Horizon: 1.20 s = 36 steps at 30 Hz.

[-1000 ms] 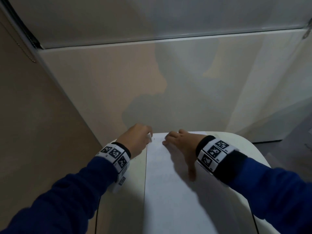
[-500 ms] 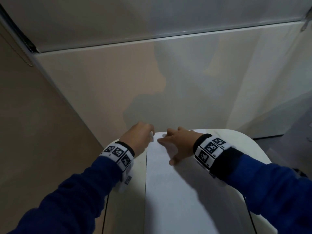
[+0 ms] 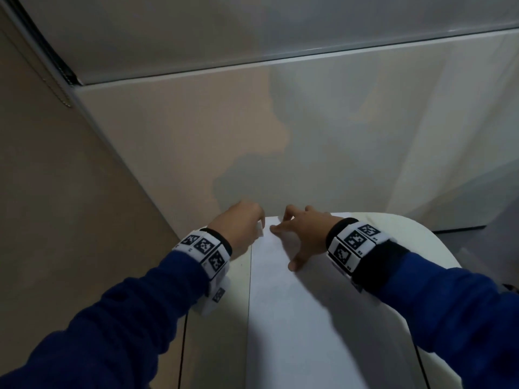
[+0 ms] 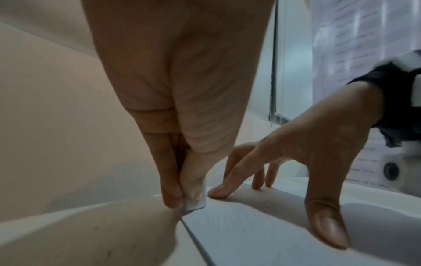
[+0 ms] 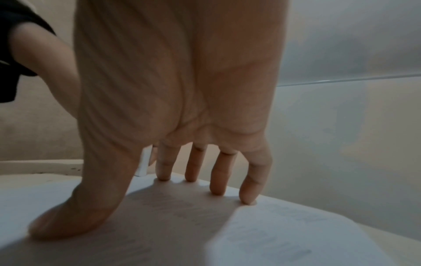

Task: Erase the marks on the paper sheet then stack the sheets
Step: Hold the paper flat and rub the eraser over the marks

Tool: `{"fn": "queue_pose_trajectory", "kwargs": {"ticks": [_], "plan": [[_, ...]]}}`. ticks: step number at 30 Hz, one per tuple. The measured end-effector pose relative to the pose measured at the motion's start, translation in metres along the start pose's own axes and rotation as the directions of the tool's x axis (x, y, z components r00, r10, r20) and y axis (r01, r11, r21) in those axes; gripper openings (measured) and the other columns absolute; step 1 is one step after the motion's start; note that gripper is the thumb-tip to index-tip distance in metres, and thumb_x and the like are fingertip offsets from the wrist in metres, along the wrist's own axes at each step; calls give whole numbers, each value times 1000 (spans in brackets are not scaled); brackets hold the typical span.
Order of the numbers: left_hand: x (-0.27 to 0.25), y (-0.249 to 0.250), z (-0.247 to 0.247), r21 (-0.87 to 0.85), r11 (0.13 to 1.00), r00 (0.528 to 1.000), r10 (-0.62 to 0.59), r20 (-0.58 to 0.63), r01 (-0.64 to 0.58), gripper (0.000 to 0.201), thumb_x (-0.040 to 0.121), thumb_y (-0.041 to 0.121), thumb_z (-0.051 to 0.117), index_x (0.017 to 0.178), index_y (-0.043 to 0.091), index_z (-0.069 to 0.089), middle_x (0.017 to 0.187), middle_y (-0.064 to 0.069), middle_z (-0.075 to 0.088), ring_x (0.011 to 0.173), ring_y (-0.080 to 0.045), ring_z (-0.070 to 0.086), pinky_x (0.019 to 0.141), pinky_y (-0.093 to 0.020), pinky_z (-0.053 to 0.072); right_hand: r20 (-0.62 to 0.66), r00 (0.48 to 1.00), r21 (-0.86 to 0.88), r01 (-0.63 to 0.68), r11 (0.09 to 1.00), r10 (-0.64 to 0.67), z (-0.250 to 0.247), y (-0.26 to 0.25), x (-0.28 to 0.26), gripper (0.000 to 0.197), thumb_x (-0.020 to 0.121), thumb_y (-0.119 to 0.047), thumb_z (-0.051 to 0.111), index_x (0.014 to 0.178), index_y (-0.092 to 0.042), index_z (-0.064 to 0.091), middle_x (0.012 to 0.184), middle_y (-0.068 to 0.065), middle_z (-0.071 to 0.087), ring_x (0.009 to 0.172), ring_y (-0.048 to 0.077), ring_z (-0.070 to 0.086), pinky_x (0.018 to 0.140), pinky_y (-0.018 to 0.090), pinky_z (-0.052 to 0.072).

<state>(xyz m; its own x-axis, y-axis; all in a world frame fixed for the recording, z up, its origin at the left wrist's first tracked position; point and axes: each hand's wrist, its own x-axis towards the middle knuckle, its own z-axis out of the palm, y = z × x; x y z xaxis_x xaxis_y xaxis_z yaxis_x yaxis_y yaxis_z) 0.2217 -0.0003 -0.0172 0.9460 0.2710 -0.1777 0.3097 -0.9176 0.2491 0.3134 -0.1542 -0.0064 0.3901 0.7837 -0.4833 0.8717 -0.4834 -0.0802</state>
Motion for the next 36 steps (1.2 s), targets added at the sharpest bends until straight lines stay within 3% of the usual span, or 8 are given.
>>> {"fn": "queue_pose_trajectory", "kwargs": {"ticks": [6,12,15,19,31,36], "plan": [[4,-1,-10,-11,1000,998,7,57,-6,14,87,17,72,80,26,64,88,0,68,78,-19,65,70,-34,55,11,1000,-14,8,1000,-8,1,2,0,91,68,-60,79,146,-47,33,143,-5,30,128,32,37,102,54,41],[4,-1,-18,-34,999,999,-22,-36,21,7,88,14,67,86,20,71,80,3,65,73,-15,62,62,-23,42,17,999,-43,29,999,-28,0,-1,1,87,68,-60,78,142,-43,36,138,-2,34,126,34,38,97,55,43],[9,-3,-19,-55,998,998,-24,-63,20,8,88,14,67,88,18,73,78,1,66,73,-19,64,62,-28,47,11,1000,-35,22,999,-22,1,-1,0,87,67,-59,79,141,-42,38,137,-1,35,125,35,39,97,55,45],[1,0,0,-42,999,999,-14,-52,12,8,89,18,65,84,23,70,77,6,64,71,-14,63,64,-30,52,17,1000,-29,13,999,-12,-1,-1,0,84,68,-57,80,141,-40,40,137,0,36,125,36,40,99,57,43],[-13,-6,1,-6,997,997,71,-40,-71,10,88,17,62,85,21,71,79,4,67,71,-14,64,63,-32,54,18,1000,-3,-18,1000,18,0,-5,-2,85,69,-55,81,141,-41,39,140,-2,34,126,35,38,99,56,44],[-3,-8,-7,-67,997,995,37,-89,-43,15,88,15,57,80,19,69,77,1,69,70,-17,65,64,-34,56,12,1000,23,-27,999,26,0,-5,-3,86,68,-54,82,142,-42,39,142,-4,32,126,33,37,99,55,44]]}}
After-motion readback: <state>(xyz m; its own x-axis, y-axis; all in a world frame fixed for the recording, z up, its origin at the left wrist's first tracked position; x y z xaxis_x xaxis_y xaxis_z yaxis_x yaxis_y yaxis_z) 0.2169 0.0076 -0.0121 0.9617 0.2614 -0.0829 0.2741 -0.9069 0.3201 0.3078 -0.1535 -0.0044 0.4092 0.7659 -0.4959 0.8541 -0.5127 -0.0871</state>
